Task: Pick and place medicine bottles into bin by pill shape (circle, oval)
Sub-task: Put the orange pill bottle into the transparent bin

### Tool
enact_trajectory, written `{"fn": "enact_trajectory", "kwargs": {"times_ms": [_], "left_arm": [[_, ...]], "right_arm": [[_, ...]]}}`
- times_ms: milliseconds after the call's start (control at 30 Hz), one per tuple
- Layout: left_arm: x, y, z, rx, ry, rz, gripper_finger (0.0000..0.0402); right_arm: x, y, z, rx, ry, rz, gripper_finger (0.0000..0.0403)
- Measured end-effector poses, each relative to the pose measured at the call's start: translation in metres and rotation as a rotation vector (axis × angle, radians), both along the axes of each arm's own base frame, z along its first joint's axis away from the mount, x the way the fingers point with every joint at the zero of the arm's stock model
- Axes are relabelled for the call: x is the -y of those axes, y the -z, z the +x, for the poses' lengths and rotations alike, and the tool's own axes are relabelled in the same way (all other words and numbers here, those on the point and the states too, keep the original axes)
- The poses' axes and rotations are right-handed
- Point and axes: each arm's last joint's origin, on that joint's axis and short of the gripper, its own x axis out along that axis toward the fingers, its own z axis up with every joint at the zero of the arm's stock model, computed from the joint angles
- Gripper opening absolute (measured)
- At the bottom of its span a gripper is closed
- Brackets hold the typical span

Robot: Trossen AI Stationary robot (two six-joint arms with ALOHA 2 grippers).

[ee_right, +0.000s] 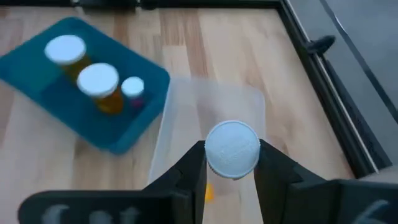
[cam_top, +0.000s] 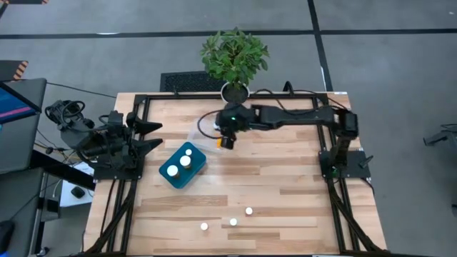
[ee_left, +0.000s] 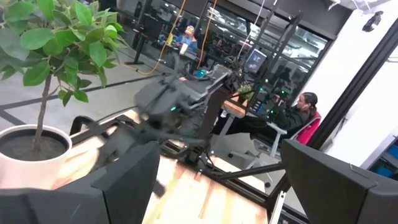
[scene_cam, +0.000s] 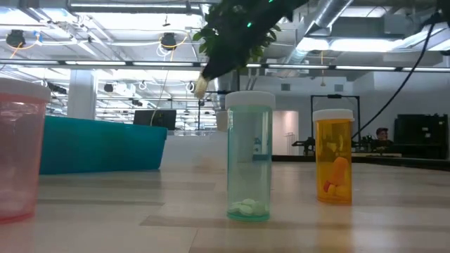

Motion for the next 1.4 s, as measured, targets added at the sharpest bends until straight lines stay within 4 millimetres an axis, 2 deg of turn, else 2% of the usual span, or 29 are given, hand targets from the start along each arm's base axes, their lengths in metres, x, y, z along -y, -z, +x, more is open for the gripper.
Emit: {"fn": "enact_trajectory", "kwargs": {"times_ms": [167,333,500,633,733,1400], "left_arm": [[0.0,0.001,0.0,-0.006,0.007,0.005,0.0328],[0.001,0.001,0.0,-0.007,0.024,0.005,0.0328],[0.001,0.001,0.0,-0.007,0.024,0.006,0.0328],[0.001,0.001,0.0,-0.008,0.024,0.007,0.0328],[0.001,0.001,0.0,-0.007,0.024,0.002,0.0328],[0.001,0.001,0.0,-0.01,0.024,-0.003,0.0328]], "right_arm": [[0.011,0.024,0.027,-0.027,0.041,0.041,0.0113],[0.019,0.044,0.046,-0.069,0.066,0.025,0.0113],[0.025,0.072,0.054,-0.151,0.079,0.035,0.0113],[0.027,0.083,0.058,-0.176,0.094,0.015,0.0113],[0.026,0.088,0.055,-0.215,0.092,0.015,0.0114],[0.026,0.088,0.055,-0.228,0.095,0.002,0.0114]]}}
